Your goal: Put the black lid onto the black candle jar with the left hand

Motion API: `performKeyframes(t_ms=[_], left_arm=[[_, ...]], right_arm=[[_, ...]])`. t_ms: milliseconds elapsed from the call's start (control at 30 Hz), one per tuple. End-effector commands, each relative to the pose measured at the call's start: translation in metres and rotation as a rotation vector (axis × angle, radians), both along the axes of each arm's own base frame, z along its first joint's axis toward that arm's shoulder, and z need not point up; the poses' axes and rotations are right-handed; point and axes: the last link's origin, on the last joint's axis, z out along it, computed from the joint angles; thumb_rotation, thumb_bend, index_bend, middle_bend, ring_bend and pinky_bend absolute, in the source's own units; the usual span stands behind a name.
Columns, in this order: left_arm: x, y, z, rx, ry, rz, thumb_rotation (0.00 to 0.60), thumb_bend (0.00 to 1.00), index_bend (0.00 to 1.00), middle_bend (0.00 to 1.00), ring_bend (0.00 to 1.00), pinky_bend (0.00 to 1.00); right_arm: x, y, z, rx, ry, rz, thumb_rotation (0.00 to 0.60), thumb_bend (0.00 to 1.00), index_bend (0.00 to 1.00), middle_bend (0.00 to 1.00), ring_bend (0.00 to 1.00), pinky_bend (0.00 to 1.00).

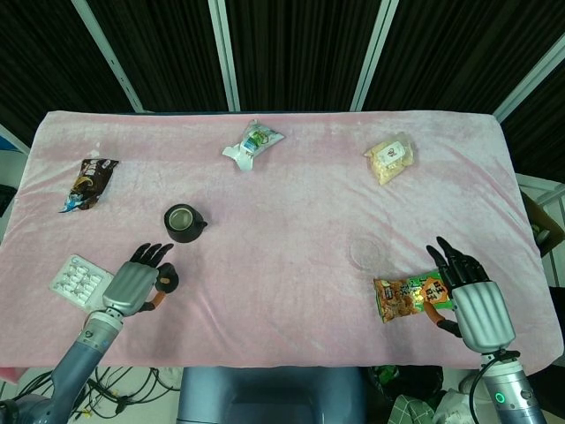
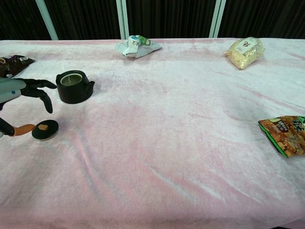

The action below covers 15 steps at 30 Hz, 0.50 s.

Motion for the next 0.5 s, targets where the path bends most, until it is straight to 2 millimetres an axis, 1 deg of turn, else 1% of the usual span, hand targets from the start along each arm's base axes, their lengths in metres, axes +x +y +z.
performKeyframes(t_ms=[33,267,500], left_arm=[[-0.003,0.006,-0.004,0.016,-0.003,0.009,0.6,0.4,0.4,0.05,0.0,0.04],[-0.012,0.014,-0.012,0.032,0.016,0.026,0.6,0.4,0.44,0.06,0.0,0.04],[-0.017,0.019,-0.019,0.03,0.015,0.04,0.6,0.4,0.44,0.06,0.0,0.04]], right_arm=[[0.0,0.0,0.0,0.0,-0.001,-0.001,0.6,0.18,0.0,0.03,0.13,0.19],[-0.002,-0.001,-0.001,0.002,0.001,-0.006,0.6,0.18,0.0,0.02,0.13,0.19],[-0.003,-0.002,-0.001,0.002,0.001,-0.013,0.6,0.18,0.0,0.02,0.13,0.19]])
